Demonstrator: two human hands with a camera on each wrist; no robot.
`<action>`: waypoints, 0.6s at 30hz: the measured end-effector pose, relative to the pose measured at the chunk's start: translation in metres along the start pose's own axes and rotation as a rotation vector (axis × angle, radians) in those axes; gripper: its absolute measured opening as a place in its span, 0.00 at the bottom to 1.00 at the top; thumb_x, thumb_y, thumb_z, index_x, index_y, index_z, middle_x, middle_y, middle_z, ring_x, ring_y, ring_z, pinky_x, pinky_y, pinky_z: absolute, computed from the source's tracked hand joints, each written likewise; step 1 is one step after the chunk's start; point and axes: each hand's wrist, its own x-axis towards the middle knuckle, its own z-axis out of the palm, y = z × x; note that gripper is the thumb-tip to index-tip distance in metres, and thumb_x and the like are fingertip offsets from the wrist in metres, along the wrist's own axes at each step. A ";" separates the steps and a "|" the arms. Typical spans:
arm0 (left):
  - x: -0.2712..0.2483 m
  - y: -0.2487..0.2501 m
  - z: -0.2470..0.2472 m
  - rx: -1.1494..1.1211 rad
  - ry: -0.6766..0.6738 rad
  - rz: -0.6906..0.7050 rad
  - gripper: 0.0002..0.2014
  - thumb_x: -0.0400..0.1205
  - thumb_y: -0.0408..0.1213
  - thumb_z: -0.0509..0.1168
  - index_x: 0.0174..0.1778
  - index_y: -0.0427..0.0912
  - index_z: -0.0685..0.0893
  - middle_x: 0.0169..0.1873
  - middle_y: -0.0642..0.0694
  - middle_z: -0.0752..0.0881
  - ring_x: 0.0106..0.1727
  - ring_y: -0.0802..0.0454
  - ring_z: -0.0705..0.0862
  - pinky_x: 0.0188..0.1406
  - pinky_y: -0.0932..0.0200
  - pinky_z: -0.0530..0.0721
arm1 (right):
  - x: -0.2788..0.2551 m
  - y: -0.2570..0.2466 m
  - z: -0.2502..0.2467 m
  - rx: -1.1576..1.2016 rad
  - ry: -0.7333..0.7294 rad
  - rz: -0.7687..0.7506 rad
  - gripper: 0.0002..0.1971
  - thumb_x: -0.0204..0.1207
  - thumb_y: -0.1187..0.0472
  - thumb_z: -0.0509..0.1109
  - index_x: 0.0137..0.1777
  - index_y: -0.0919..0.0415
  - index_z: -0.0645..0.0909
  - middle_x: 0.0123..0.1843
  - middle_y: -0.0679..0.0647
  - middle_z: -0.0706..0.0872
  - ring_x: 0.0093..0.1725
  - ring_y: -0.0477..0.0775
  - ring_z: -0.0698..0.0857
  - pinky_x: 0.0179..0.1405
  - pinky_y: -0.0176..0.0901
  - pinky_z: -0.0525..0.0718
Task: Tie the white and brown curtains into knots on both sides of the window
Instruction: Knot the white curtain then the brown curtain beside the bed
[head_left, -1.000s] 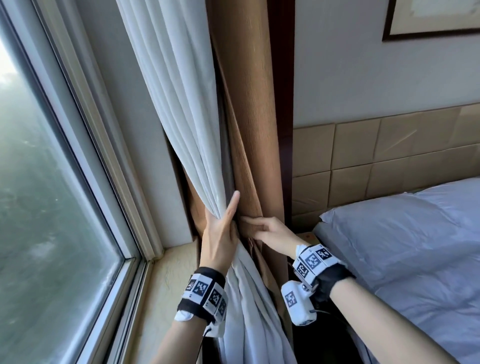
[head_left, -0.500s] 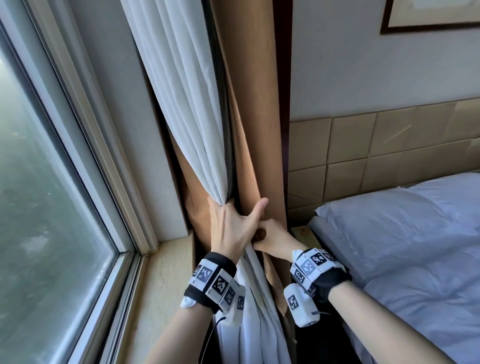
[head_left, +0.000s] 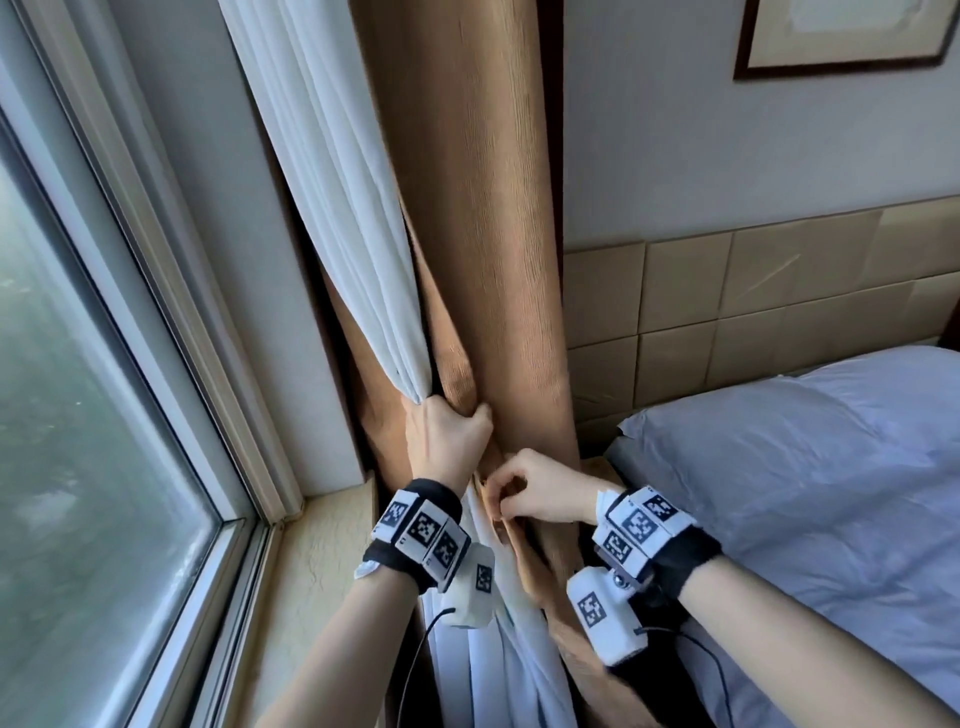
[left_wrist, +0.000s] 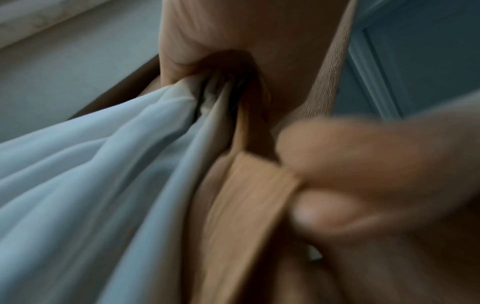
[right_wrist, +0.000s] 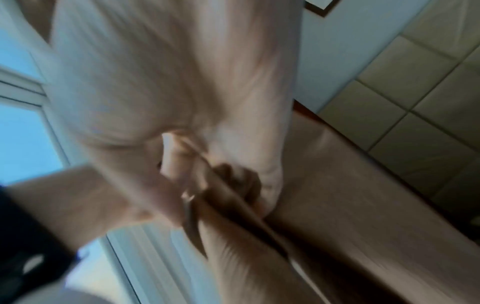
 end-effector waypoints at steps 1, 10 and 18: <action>-0.001 -0.001 -0.001 -0.005 0.007 0.006 0.17 0.67 0.51 0.66 0.29 0.38 0.80 0.31 0.42 0.83 0.37 0.43 0.83 0.35 0.49 0.86 | 0.001 0.010 0.005 -0.085 0.122 0.001 0.14 0.69 0.70 0.68 0.33 0.49 0.84 0.43 0.47 0.83 0.44 0.43 0.82 0.52 0.38 0.79; 0.001 -0.019 -0.005 0.092 -0.015 0.158 0.15 0.71 0.33 0.60 0.23 0.41 0.61 0.22 0.45 0.69 0.26 0.45 0.68 0.24 0.56 0.62 | -0.014 0.059 0.072 0.025 0.413 0.207 0.31 0.62 0.44 0.76 0.63 0.39 0.66 0.62 0.43 0.71 0.60 0.45 0.76 0.62 0.43 0.78; 0.003 -0.025 -0.003 0.230 -0.024 0.224 0.12 0.70 0.31 0.60 0.24 0.38 0.64 0.24 0.43 0.70 0.28 0.44 0.70 0.24 0.58 0.61 | -0.007 0.051 0.085 0.039 0.627 0.236 0.11 0.77 0.59 0.65 0.59 0.55 0.74 0.46 0.54 0.87 0.42 0.54 0.87 0.39 0.36 0.77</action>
